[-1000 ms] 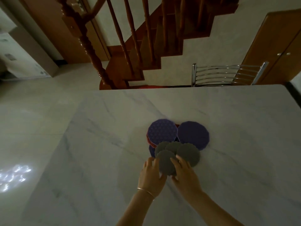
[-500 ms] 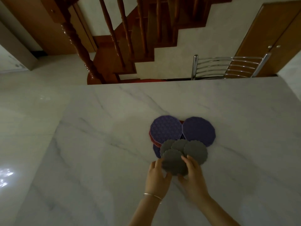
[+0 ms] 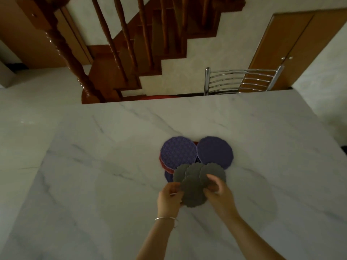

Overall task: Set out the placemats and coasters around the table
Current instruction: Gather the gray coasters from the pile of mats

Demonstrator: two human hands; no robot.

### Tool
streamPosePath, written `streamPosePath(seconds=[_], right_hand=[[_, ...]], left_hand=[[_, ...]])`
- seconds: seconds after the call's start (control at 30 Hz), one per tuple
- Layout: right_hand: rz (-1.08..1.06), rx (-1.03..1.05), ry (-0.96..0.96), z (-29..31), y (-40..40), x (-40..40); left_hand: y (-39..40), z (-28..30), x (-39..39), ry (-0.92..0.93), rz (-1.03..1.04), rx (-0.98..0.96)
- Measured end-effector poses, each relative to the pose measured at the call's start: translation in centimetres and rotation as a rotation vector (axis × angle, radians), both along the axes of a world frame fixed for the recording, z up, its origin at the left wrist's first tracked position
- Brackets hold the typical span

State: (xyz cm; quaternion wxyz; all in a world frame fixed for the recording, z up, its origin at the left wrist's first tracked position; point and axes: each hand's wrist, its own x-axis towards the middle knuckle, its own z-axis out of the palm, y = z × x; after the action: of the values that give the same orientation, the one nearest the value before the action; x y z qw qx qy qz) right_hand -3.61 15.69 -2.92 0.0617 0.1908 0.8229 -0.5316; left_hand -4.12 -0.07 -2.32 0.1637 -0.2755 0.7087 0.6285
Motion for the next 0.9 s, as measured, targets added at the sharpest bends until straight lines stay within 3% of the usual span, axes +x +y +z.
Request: streamPosePath(seconds=[0.1,0.27,0.57,0.77,0.9], right_hand=[[-0.067,0.346,0.049,0.2,2.5,-1.9],[0.004,0.456,-0.207,-0.7,4.5,-3.6],[-0.103,0.368,-0.189,-1.5,4.1,-2.7],[-0.006,0.347,-0.201,-1.6,3.4,-3.1],[-0.166,0.198,-0.176,-0.6,2.9,-2.6]], left_hand=[[-0.2,1.0,-0.4,-0.061,0.077,0.189],[-0.8,2.3,-0.3,-0.065,0.195,0.319],[-1.6,1.9,0.6,-0.089,0.305,0.346],[-2.0,1.6,1.5,-0.096,0.364,0.355],[-2.3,1.3,2.0,-0.108,0.371,0.359]])
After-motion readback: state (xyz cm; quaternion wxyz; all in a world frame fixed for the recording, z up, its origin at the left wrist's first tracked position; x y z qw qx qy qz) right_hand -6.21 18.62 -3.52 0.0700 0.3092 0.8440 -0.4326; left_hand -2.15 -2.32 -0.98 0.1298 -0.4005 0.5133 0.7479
